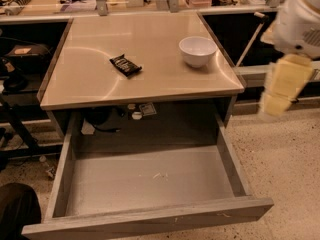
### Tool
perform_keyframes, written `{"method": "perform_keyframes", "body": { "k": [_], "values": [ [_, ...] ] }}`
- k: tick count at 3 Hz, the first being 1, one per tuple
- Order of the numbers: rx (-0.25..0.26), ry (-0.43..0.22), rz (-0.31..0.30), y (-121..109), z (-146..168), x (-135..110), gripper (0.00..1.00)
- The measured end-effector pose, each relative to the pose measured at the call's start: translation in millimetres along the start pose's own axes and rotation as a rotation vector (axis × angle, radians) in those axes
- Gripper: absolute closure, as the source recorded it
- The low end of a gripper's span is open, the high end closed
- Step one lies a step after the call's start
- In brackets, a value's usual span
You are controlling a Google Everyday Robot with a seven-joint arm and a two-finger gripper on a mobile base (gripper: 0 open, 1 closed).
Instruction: Place rxbar chocolate into top drawer
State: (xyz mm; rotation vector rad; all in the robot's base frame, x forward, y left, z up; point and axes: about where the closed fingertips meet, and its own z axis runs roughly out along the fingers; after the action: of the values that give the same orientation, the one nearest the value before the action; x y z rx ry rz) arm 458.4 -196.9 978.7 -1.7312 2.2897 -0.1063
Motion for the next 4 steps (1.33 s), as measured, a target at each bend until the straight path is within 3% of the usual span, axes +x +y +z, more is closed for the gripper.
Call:
{"method": "perform_keyframes", "body": {
  "k": [1,2,4],
  "values": [
    [-0.002,0.055,0.041,-42,14,-53,0.0],
    [-0.014,0.027,0.008,-57,20,-99,0.0],
    [0.014,-0.001,0.004,-64,20,-109,0.0]
  ]
}}
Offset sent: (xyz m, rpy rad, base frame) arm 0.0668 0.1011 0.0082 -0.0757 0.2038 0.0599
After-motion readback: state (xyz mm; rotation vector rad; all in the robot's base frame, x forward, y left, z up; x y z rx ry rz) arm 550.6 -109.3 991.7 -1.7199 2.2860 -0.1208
